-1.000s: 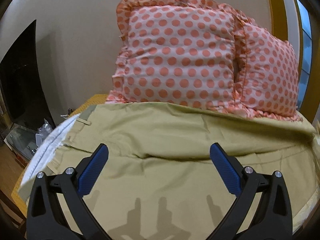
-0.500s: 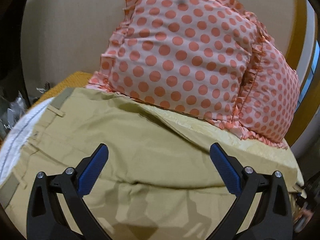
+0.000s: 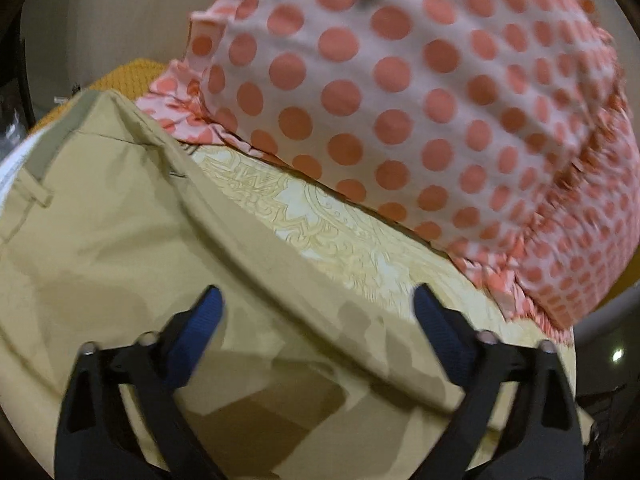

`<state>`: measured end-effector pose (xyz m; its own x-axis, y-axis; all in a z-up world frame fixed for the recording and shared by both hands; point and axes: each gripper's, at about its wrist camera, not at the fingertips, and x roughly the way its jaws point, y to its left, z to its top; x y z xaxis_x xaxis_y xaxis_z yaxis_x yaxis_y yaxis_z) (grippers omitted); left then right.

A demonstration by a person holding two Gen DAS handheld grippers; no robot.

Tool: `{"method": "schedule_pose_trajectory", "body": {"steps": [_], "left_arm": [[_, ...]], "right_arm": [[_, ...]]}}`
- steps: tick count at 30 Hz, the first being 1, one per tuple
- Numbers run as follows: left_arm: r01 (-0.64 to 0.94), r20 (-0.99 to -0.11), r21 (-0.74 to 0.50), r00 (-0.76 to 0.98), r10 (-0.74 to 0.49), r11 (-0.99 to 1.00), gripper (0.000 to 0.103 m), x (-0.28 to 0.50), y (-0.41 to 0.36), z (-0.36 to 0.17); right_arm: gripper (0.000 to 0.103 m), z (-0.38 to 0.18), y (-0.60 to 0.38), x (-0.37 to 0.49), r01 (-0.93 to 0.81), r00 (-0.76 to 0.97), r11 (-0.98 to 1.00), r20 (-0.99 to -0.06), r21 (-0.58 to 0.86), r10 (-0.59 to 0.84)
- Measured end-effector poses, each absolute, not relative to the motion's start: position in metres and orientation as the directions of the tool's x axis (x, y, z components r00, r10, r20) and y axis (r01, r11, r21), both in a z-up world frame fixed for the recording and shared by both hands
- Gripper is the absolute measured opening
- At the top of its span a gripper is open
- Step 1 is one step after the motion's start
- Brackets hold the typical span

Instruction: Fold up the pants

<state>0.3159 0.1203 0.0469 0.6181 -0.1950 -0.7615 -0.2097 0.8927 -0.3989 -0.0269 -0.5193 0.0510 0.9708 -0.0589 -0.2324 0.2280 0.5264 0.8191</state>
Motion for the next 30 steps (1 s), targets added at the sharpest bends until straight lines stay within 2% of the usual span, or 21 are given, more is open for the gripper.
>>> {"method": "schedule_pose_trajectory", "body": {"steps": [1,2,3,4,7,11,15,18,20,21,23,24,25,27,30], "left_arm": [[-0.204,-0.762,-0.416,0.61,-0.217,0.886,0.041,0.321,0.121,0.043],[-0.193,-0.767,-0.438,0.59,-0.253,0.878,0.019,0.328,0.122,0.036],[-0.195,-0.776,-0.455,0.566,-0.279,0.869,0.007,0.33,0.124,0.029],[-0.2,-0.77,-0.462,0.573,-0.279,0.864,0.005,0.325,0.126,0.029],[-0.14,-0.701,-0.458,0.664,-0.26,0.878,0.005,0.273,0.129,0.057],[-0.064,-0.606,-0.445,0.756,-0.248,0.893,0.005,0.163,0.134,0.089],[-0.084,-0.618,-0.415,0.757,-0.213,0.906,0.006,0.061,0.128,0.071],[-0.12,-0.649,-0.421,0.732,-0.206,0.899,0.007,0.031,0.131,0.044],[-0.15,-0.671,-0.397,0.721,-0.175,0.905,0.012,0.021,0.131,0.026],[-0.155,-0.672,-0.394,0.721,-0.169,0.906,0.014,0.017,0.132,0.021],[-0.154,-0.658,-0.395,0.735,-0.162,0.905,0.016,0.007,0.13,0.016],[-0.152,-0.644,-0.395,0.749,-0.155,0.906,0.019,0.001,0.129,0.016],[-0.156,-0.638,-0.384,0.757,-0.14,0.91,0.032,-0.004,0.128,0.016],[-0.171,-0.611,-0.363,0.786,-0.096,0.916,0.05,-0.015,0.128,0.019],[-0.16,-0.582,-0.366,0.808,-0.091,0.917,0.052,-0.025,0.129,0.022]], "right_arm": [[0.001,0.049,-0.52,-0.027,0.232,0.97,0.524,-0.237,0.82,-0.058],[0.001,0.048,-0.521,-0.027,0.239,0.968,0.523,-0.245,0.818,-0.06],[0.001,0.047,-0.522,-0.027,0.246,0.966,0.523,-0.25,0.816,-0.063],[0.001,0.045,-0.523,-0.026,0.253,0.964,0.523,-0.259,0.814,-0.064],[0.001,0.044,-0.522,-0.03,0.28,0.956,0.542,-0.281,0.792,-0.084],[0.001,0.04,-0.522,-0.044,0.325,0.943,0.565,-0.308,0.758,-0.129],[0.001,0.027,-0.522,-0.055,0.385,0.918,0.565,-0.368,0.73,-0.15],[0.002,0.019,-0.519,-0.06,0.437,0.892,0.577,-0.417,0.69,-0.176],[0.002,0.017,-0.515,-0.062,0.486,0.861,0.6,-0.464,0.635,-0.207],[0.007,0.017,-0.513,-0.066,0.512,0.846,0.606,-0.481,0.609,-0.232],[0.043,0.017,-0.511,-0.079,0.561,0.817,0.593,-0.5,0.577,-0.286],[0.073,0.016,-0.512,-0.087,0.583,0.805,0.579,-0.499,0.57,-0.319],[0.075,0.015,-0.512,-0.095,0.599,0.798,0.565,-0.487,0.568,-0.356],[0.073,0.008,-0.516,-0.105,0.62,0.783,0.541,-0.487,0.568,-0.386],[0.064,-0.001,-0.517,-0.108,0.619,0.785,0.542,-0.48,0.568,-0.392]]}}
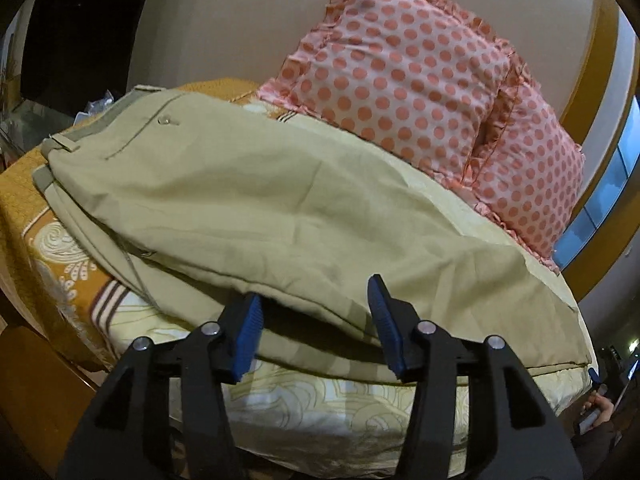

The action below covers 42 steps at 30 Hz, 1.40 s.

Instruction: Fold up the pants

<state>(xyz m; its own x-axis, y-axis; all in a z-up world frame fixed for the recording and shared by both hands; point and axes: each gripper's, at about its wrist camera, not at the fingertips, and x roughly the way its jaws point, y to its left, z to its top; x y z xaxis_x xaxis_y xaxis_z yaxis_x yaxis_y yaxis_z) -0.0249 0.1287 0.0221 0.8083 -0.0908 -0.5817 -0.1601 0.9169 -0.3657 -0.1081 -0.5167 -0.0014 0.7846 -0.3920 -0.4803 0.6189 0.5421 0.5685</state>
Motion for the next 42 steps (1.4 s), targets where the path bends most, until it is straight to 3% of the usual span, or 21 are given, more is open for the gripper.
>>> {"method": "schedule_pose_trajectory", "body": {"steps": [3,6,7,8,11,14,18,22,25,27,30,32,33,35,36,37,42], "left_arm": [[-0.178,-0.565,-0.37,0.822,-0.069,0.912,0.059,-0.03,0.133,0.024],[-0.174,-0.536,-0.409,0.84,-0.082,0.896,0.059,-0.037,0.142,0.027],[-0.186,-0.532,-0.406,0.844,-0.066,0.895,0.06,-0.039,0.144,0.029],[-0.209,-0.523,-0.393,0.852,-0.03,0.895,0.061,-0.042,0.146,0.032],[-0.252,-0.444,-0.379,0.894,0.064,0.89,0.075,-0.057,0.16,0.045],[-0.316,-0.442,-0.356,0.886,0.139,0.88,0.078,-0.058,0.178,0.049],[-0.375,-0.472,-0.379,0.865,0.171,0.846,0.085,-0.055,0.207,0.042],[-0.405,-0.496,-0.402,0.85,0.177,0.821,0.087,-0.054,0.229,0.033],[-0.411,-0.515,-0.452,0.845,0.144,0.792,0.087,-0.052,0.241,0.026],[-0.413,-0.52,-0.473,0.844,0.133,0.778,0.088,-0.052,0.245,0.022],[-0.418,-0.529,-0.498,0.841,0.116,0.76,0.089,-0.05,0.25,0.016],[-0.419,-0.536,-0.521,0.839,0.098,0.744,0.091,-0.048,0.255,0.013],[-0.42,-0.539,-0.53,0.837,0.09,0.737,0.092,-0.046,0.257,0.013],[-0.419,-0.538,-0.536,0.839,0.086,0.733,0.092,-0.044,0.262,0.012],[-0.426,-0.544,-0.533,0.834,0.089,0.731,0.092,-0.041,0.263,0.012],[-0.433,-0.551,-0.532,0.83,0.09,0.728,0.092,-0.038,0.266,0.011],[-0.462,-0.561,-0.552,0.822,0.1,0.694,0.093,-0.027,0.278,0.012]], "right_arm": [[0.049,-0.007,-0.508,-0.098,0.568,0.818,0.6,-0.464,0.563,-0.339],[0.046,-0.006,-0.495,-0.089,0.58,0.806,0.658,-0.453,0.481,-0.38],[0.028,-0.005,-0.492,-0.089,0.577,0.808,0.67,-0.447,0.467,-0.384],[0.02,-0.007,-0.491,-0.087,0.542,0.83,0.689,-0.435,0.481,-0.349],[0.016,-0.01,-0.485,-0.079,0.559,0.811,0.723,-0.45,0.407,-0.374],[0.006,-0.008,-0.487,-0.076,0.539,0.824,0.731,-0.443,0.419,-0.354],[0.006,0.025,-0.47,-0.063,0.446,0.883,0.779,-0.358,0.441,-0.303],[0.006,0.081,-0.396,-0.022,0.157,0.97,0.892,-0.235,0.425,-0.059],[0.006,0.102,-0.317,0.013,-0.092,0.961,0.918,-0.208,0.386,0.184],[0.006,0.1,-0.244,0.038,-0.283,0.892,0.89,-0.242,0.357,0.381],[0.006,0.07,-0.14,0.062,-0.479,0.719,0.823,-0.401,0.305,0.567],[0.009,0.045,-0.089,0.066,-0.549,0.615,0.802,-0.537,0.236,0.578],[0.019,0.037,-0.079,0.064,-0.56,0.59,0.797,-0.567,0.225,0.575],[0.043,0.034,-0.076,0.055,-0.576,0.57,0.781,-0.567,0.241,0.595],[0.066,0.038,-0.082,0.05,-0.575,0.582,0.78,-0.546,0.247,0.602],[0.077,0.043,-0.087,0.046,-0.571,0.601,0.781,-0.52,0.252,0.607],[0.078,0.061,-0.145,0.029,-0.51,0.684,0.798,-0.412,0.32,0.602]]}}
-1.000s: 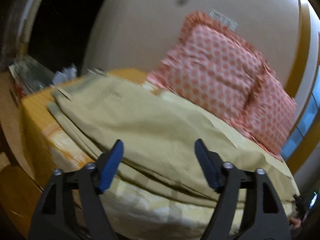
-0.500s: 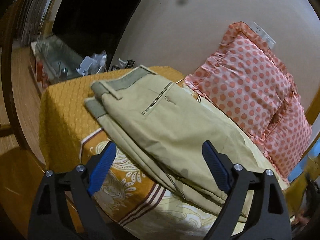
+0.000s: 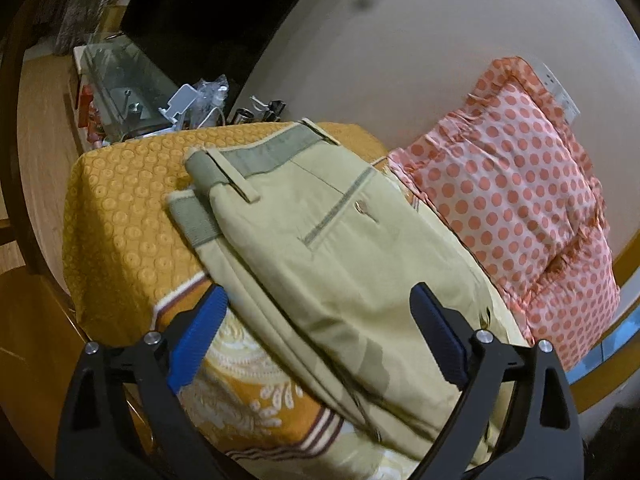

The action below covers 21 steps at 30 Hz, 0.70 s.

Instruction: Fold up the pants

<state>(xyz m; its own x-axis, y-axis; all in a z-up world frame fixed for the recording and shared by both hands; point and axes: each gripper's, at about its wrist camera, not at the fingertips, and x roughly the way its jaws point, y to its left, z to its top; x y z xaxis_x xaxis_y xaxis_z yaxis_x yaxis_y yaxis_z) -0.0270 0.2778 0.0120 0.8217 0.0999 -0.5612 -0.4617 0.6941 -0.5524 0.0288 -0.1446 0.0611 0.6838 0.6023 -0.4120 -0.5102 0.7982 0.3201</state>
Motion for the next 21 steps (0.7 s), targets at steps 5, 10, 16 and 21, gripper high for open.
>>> {"method": "schedule_pose_trajectory", "body": {"steps": [5,10,16,21], "left_arm": [[-0.518,-0.606,-0.508,0.783,0.142,0.689,0.085,-0.01,0.283,0.014],[-0.533,-0.626,-0.557,0.773,0.099,0.637,0.012,0.001,0.294,0.011],[-0.263,-0.468,-0.387,0.882,0.058,0.884,0.007,0.029,0.217,0.106],[0.219,-0.367,-0.174,0.89,-0.269,0.96,0.007,0.05,0.07,0.159]], "right_arm": [[0.079,0.06,-0.169,0.029,-0.459,0.707,0.794,-0.378,0.399,0.598],[0.079,0.053,-0.18,0.027,-0.434,0.718,0.795,-0.37,0.424,0.59],[0.081,0.06,-0.232,0.024,-0.368,0.782,0.796,-0.303,0.48,0.545],[0.085,0.069,-0.285,0.012,-0.264,0.858,0.806,-0.254,0.53,0.447]]}}
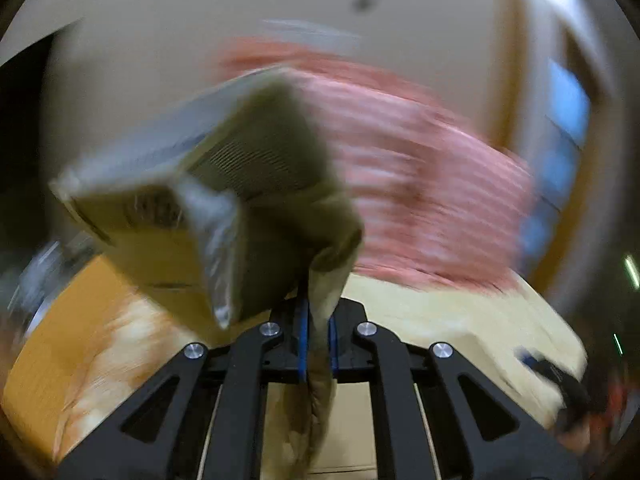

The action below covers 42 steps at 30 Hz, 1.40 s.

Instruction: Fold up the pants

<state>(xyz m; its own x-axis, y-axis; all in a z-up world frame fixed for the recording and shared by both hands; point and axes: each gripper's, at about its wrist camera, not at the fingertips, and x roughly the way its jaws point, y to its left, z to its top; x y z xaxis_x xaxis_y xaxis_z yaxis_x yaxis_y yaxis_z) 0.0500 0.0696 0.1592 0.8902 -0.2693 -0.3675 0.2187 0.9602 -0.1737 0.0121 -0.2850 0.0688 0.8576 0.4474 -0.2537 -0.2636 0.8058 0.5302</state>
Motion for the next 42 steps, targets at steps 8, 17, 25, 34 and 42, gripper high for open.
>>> {"method": "schedule_pose_trajectory", "body": {"steps": [8,17,25,34,42], "left_arm": [[0.666,-0.635,-0.058,0.55,-0.543,0.744,0.011,0.043,-0.099,0.068],[0.433,-0.504,-0.205,0.722,-0.474,0.878,0.075,0.047,0.034,0.102],[0.269,-0.703,-0.397,0.525,-0.479,0.877,0.075,0.125,0.082,0.028],[0.309,-0.699,-0.447,0.466,-0.543,0.84,0.009,0.152,0.069,0.027],[0.312,-0.647,-0.312,0.622,-0.441,0.898,0.009,0.215,0.042,0.065]], "right_arm": [[0.09,0.044,-0.356,0.008,-0.123,0.863,0.651,-0.243,0.749,0.442],[0.085,0.017,-0.337,0.053,-0.064,0.717,0.669,-0.433,0.74,0.547],[0.066,0.017,-0.306,0.081,-0.078,0.663,0.815,-0.581,0.574,0.472],[0.016,0.014,-0.313,0.089,-0.212,0.593,0.714,-0.493,0.668,0.637],[0.015,0.064,-0.321,0.151,-0.227,0.695,0.762,-0.447,0.606,0.563]]}}
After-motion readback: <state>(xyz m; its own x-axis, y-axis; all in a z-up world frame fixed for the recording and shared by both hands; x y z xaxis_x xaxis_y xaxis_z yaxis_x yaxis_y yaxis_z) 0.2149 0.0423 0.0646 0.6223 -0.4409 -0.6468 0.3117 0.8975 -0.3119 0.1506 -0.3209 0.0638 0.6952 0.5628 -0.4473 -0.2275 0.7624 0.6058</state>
